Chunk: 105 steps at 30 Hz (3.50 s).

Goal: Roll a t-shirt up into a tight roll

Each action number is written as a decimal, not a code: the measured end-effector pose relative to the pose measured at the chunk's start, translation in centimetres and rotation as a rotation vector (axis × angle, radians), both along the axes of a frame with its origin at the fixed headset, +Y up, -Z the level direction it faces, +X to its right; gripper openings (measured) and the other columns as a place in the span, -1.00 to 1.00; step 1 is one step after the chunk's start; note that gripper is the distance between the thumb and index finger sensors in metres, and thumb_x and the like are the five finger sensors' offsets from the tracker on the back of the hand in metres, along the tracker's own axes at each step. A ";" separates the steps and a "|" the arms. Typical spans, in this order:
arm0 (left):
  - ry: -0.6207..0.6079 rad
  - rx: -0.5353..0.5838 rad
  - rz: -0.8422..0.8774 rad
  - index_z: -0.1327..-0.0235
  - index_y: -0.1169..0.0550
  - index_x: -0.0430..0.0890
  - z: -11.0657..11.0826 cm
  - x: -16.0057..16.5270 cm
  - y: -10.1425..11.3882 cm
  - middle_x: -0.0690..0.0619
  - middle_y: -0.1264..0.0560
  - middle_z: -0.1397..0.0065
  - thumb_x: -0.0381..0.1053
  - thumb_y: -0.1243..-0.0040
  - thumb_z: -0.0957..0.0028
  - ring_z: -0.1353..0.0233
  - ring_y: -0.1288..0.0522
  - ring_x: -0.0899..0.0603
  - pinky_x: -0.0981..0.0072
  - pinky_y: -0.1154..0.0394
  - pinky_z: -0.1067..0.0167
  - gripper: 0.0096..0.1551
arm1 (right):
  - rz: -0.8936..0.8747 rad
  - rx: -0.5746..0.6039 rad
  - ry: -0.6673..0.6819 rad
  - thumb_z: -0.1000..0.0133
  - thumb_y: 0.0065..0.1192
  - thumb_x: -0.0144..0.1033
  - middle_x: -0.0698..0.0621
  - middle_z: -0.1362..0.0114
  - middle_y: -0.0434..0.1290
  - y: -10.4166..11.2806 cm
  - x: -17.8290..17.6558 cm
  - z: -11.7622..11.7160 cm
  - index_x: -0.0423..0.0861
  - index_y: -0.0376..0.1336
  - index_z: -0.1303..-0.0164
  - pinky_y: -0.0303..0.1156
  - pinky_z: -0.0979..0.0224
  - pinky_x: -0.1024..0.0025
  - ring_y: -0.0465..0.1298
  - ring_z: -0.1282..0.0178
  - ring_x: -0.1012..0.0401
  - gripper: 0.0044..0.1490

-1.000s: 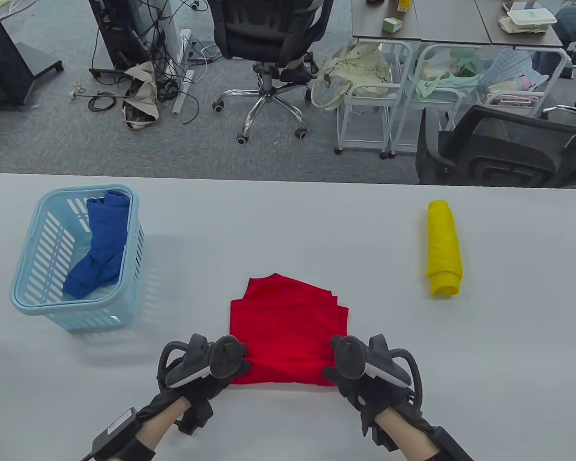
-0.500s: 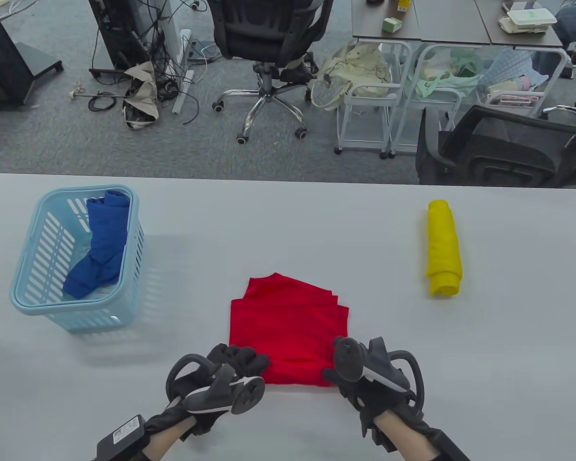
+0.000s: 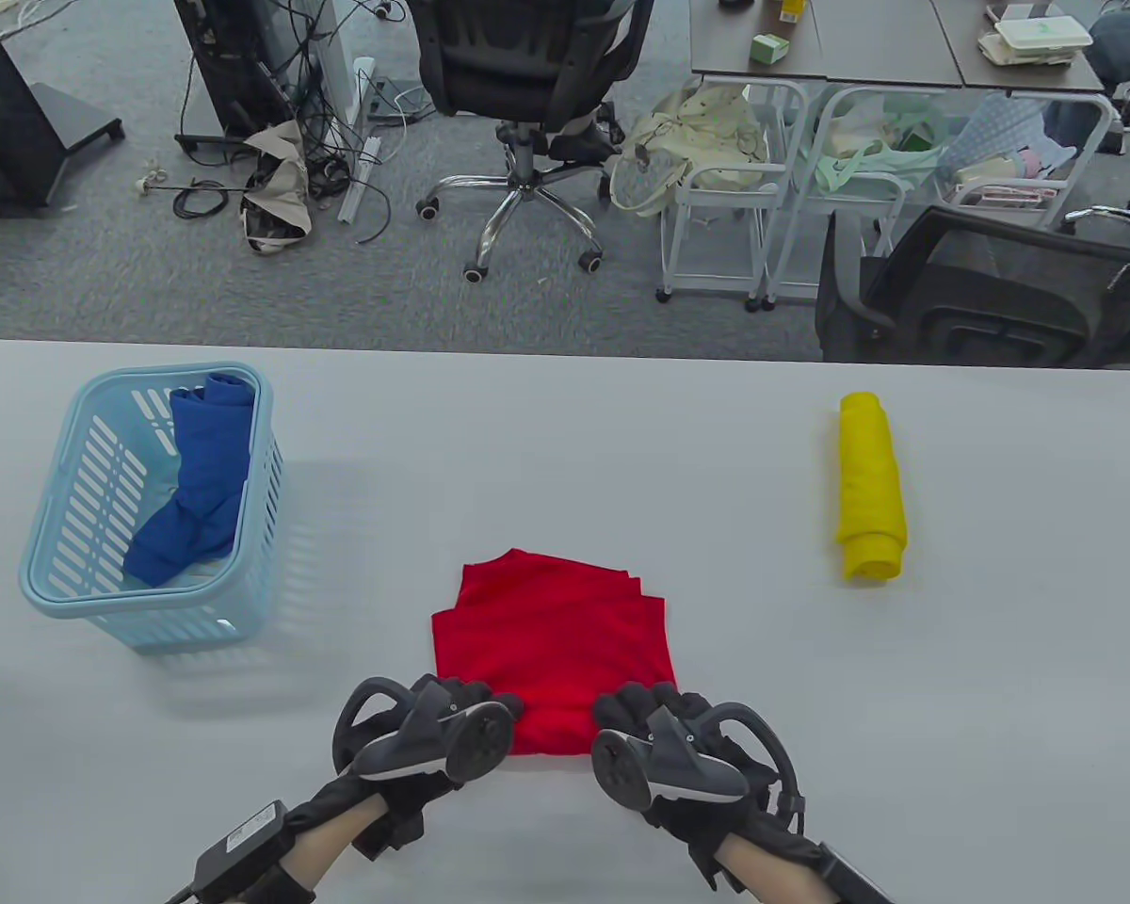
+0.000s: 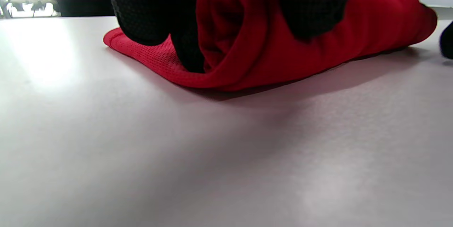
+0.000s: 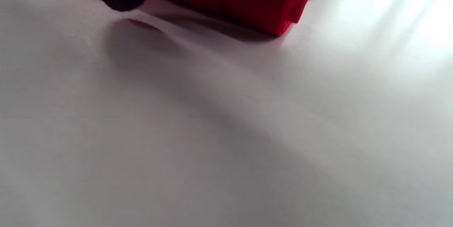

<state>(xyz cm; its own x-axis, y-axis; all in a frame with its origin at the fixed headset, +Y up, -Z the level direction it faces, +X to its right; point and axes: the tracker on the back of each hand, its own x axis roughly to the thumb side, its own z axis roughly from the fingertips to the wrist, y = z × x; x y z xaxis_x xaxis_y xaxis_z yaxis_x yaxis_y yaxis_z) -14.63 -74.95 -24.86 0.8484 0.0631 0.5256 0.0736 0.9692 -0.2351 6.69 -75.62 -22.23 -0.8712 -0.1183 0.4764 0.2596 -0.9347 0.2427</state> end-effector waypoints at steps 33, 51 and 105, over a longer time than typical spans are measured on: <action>0.019 0.049 -0.020 -0.59 -0.13 0.33 1.3 0.9 -0.1 0.07 -0.59 -0.36 0.33 0.07 -0.04 -0.26 -0.63 -0.07 -0.04 -0.47 -0.40 -0.23 | -0.164 -0.143 -0.025 -0.30 -0.03 0.01 -0.16 -0.67 0.01 -0.2 1.1 -1.5 0.02 -0.29 -0.75 0.10 -0.58 -0.10 0.19 -0.58 -0.08 -0.08; 0.042 -0.081 0.053 -0.46 -0.42 0.12 -0.1 0.1 -0.3 0.12 -0.69 -0.20 0.28 -0.07 0.01 -0.08 -0.71 0.01 0.05 -0.56 -0.32 -0.29 | -0.193 -0.106 -0.011 -0.21 0.28 0.00 -0.12 -0.71 -0.05 0.4 1.7 -1.5 0.03 -0.21 -0.73 0.10 -0.57 -0.10 0.15 -0.65 -0.07 0.04; 0.034 -0.133 0.089 -0.63 -0.15 0.07 0.0 -0.2 -0.6 0.03 -0.57 -0.36 0.35 0.25 -0.04 -0.21 -0.60 -0.11 -0.04 -0.46 -0.38 -0.15 | -0.185 -0.121 0.017 -0.26 -0.03 0.09 -0.20 -0.70 0.06 0.8 1.2 -1.5 0.00 -0.24 -0.74 0.21 -0.52 -0.09 0.31 -0.56 -0.09 -0.06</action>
